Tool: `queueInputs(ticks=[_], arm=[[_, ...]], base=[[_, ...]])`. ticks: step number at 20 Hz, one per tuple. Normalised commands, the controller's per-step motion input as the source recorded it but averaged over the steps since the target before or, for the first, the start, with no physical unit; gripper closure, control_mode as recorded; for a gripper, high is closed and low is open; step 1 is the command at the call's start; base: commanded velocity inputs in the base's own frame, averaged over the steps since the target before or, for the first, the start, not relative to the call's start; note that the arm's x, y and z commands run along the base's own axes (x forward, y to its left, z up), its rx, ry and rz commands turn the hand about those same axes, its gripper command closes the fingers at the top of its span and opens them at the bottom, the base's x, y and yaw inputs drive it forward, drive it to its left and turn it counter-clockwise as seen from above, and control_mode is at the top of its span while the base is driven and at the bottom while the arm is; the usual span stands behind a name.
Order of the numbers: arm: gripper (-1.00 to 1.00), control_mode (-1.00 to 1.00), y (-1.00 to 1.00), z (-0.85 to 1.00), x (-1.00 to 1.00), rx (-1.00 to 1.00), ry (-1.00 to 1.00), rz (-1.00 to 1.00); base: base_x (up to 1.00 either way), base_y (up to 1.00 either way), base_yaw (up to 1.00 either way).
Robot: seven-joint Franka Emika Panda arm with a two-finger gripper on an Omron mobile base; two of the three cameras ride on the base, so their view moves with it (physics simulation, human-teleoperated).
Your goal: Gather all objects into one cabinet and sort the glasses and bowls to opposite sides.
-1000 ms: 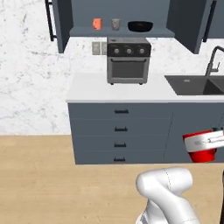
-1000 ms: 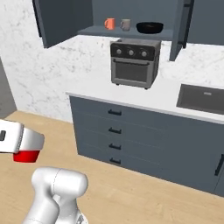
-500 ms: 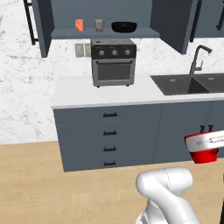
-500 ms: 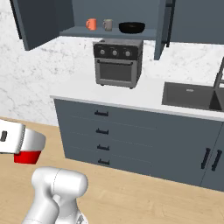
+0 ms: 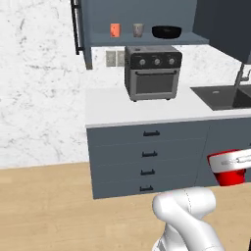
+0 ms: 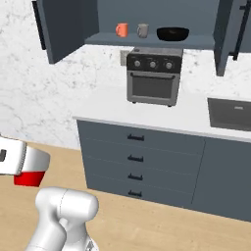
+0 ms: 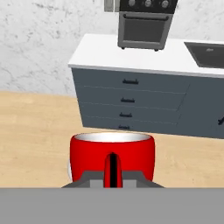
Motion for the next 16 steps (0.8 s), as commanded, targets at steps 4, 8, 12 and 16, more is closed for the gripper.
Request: queueInputs(ticks=[4, 8, 12, 16], arm=[[1.00, 1.00, 0.00, 0.00, 0.00, 0.00, 0.00, 0.00], [1.00, 1.00, 0.00, 0.00, 0.00, 0.00, 0.00, 0.00], [1.00, 1.00, 0.00, 0.00, 0.00, 0.00, 0.00, 0.00], [1.00, 1.00, 0.00, 0.00, 0.00, 0.00, 0.00, 0.00]], base=[[1.00, 0.66, 0.00], [0.96, -0.23, 0.00], [0.34, -1.00, 0.07], [0.24, -0.79, 0.12]])
